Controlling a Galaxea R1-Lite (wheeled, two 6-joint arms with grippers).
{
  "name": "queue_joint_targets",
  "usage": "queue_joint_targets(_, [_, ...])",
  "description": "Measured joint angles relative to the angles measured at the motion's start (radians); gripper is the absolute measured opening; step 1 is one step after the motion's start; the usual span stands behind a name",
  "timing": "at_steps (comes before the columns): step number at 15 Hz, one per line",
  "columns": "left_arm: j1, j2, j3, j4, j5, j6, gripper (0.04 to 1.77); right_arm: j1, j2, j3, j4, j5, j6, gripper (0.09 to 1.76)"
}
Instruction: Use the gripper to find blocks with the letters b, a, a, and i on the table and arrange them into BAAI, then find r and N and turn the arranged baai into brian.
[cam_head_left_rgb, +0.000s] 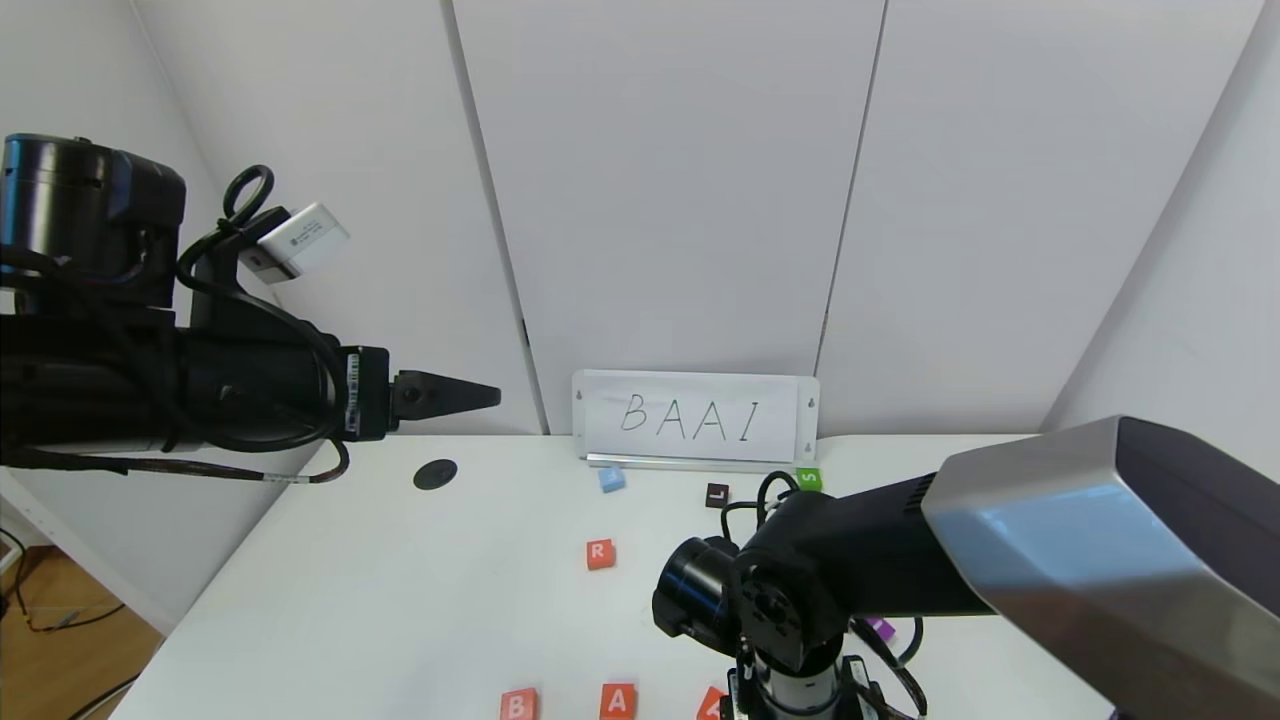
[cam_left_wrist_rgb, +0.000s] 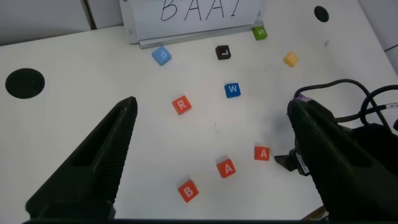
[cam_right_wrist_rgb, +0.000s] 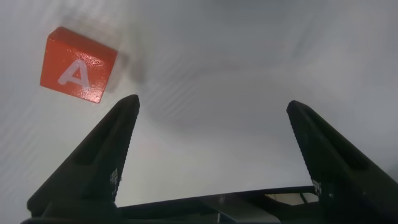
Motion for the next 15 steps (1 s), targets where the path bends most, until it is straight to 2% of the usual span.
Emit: queue_joint_targets(15, [0.005, -0.006, 0.0, 0.0, 0.0, 0.001, 1.72, -0.032, 0.023, -0.035, -0.02, 0.002, -0.002, 1.71])
